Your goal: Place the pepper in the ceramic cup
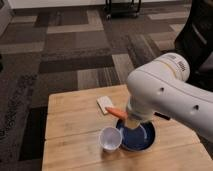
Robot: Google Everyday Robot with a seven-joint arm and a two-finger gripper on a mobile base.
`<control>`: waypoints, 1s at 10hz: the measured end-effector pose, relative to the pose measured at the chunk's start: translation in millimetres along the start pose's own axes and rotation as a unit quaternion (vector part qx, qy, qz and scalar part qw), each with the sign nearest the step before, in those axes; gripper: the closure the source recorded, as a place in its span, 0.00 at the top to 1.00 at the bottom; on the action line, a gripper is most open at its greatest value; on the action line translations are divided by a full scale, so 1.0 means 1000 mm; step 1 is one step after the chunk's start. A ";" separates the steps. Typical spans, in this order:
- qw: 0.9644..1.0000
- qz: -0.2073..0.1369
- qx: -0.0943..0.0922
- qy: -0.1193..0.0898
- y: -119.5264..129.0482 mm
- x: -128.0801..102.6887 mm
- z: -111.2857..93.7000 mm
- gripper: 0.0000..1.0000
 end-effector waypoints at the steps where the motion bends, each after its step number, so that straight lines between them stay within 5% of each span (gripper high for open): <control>1: 1.000 0.000 0.000 0.000 0.000 0.000 0.000 0.20; 4: 1.000 -0.006 -0.011 -0.002 0.004 -0.002 0.007 0.20; 7: 0.996 -0.061 -0.062 -0.019 0.026 -0.014 0.035 0.20; 10: 0.991 -0.114 -0.073 -0.012 0.028 0.017 0.037 0.20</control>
